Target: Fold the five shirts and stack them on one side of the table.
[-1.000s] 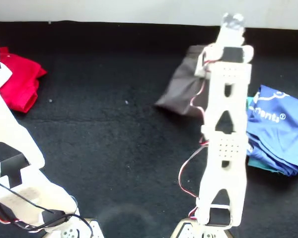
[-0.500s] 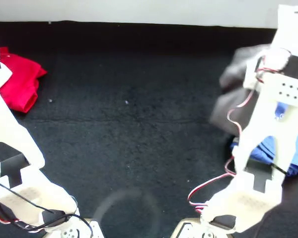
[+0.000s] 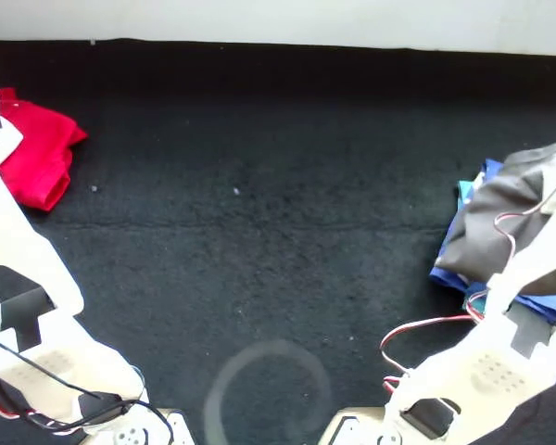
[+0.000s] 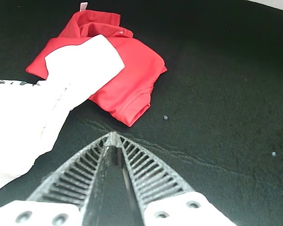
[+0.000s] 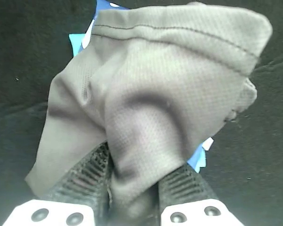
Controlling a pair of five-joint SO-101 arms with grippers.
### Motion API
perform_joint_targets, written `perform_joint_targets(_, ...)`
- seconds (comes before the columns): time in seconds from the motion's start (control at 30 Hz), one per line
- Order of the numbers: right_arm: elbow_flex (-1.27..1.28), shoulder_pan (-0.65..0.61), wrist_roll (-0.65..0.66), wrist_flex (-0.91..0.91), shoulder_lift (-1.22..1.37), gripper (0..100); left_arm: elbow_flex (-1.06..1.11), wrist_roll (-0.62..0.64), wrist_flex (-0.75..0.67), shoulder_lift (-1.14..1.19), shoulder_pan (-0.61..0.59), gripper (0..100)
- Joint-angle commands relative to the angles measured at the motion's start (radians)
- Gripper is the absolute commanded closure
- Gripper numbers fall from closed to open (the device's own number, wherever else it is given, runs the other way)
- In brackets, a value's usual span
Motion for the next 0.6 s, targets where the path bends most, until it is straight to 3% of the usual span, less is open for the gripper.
perform_joint_targets(0.0,-0.031,-0.035,0.037,-0.016,-0.019,99.2,0.001,-0.009,-0.005,-0.002,0.010,99)
perform_joint_targets(0.3,-0.148,-0.246,0.035,-0.018,-0.090,99.2,0.002,-0.009,-0.005,-0.002,0.010,99)
perform_joint_targets(0.4,-0.140,-0.188,0.034,-0.022,-0.051,99.2,0.002,-0.009,-0.005,-0.002,0.010,99)
perform_joint_targets(0.57,-0.150,0.013,0.041,-0.059,0.176,99.2,0.002,-0.009,-0.005,-0.002,0.010,99)
